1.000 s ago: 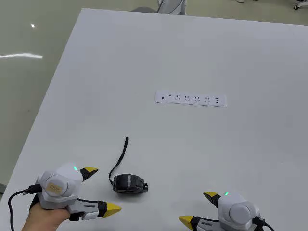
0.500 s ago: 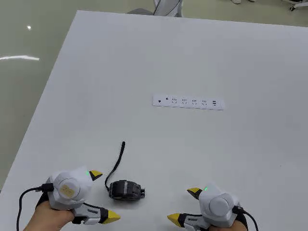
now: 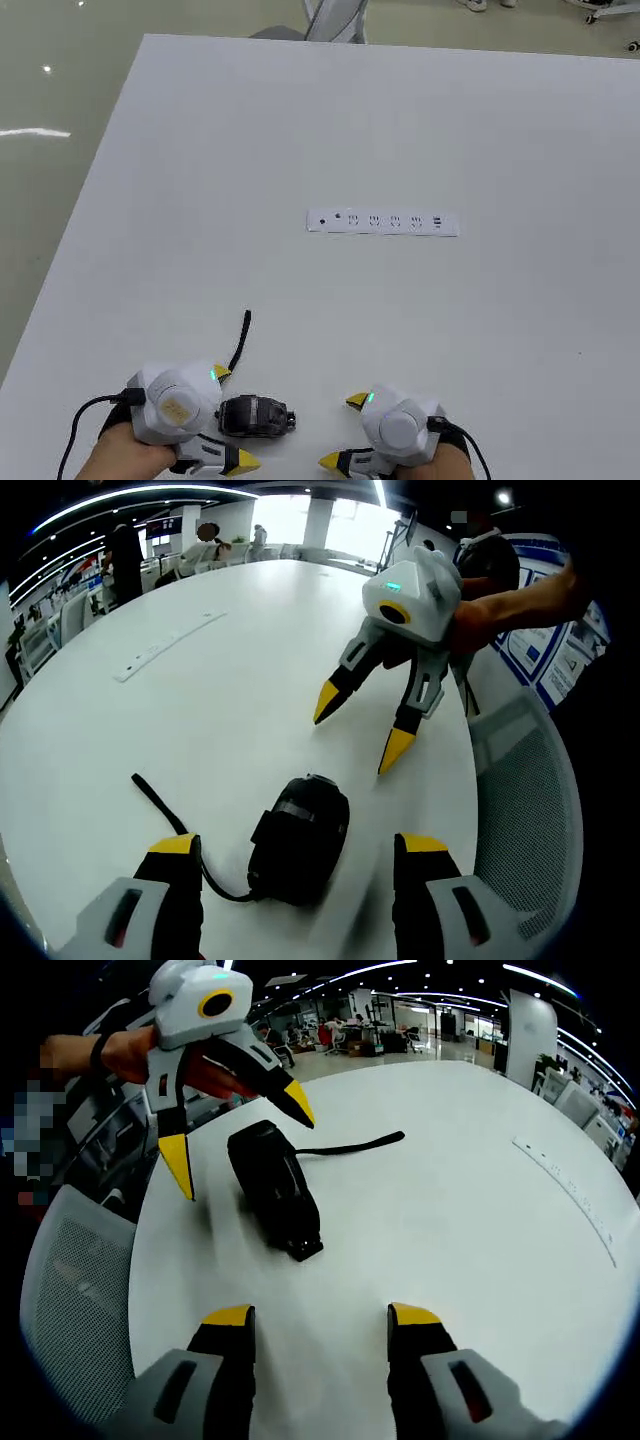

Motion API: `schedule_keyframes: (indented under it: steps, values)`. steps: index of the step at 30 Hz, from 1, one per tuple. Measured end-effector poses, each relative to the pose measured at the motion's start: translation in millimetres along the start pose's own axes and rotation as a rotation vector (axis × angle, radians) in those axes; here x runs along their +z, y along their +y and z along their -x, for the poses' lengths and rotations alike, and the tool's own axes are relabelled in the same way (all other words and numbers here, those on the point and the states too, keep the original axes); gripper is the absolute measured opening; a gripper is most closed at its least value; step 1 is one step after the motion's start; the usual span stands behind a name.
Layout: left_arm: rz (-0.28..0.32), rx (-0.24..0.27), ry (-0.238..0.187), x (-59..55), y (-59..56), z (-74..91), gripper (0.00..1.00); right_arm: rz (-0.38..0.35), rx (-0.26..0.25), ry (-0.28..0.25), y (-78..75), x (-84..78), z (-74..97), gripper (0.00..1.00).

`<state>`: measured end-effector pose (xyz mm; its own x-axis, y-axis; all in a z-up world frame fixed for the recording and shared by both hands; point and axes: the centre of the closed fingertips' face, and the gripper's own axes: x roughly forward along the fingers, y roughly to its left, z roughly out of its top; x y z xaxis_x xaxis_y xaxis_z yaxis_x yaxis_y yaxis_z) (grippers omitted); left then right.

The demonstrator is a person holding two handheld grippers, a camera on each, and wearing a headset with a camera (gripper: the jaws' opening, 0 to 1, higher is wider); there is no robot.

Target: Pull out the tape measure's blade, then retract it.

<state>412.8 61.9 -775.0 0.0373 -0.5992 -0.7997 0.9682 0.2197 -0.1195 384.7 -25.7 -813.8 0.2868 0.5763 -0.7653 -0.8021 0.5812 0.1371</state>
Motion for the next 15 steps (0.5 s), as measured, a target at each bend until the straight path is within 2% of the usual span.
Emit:
schedule_keyframes:
  steps: [4,10,15]
  values:
    - [-0.019,-0.023,0.02,-1.5,-0.9,-4.8,0.69,0.028,0.013,-0.003,-0.3,8.5,-9.7,0.51]
    - [-0.031,-0.032,0.039,-3.5,0.1,-12.3,0.66,0.065,0.038,-0.007,0.5,16.0,-23.8,0.46]
    - [-0.063,-0.044,0.051,-4.1,-1.3,-18.5,0.61,0.089,0.056,-0.033,2.7,25.8,-29.2,0.4]
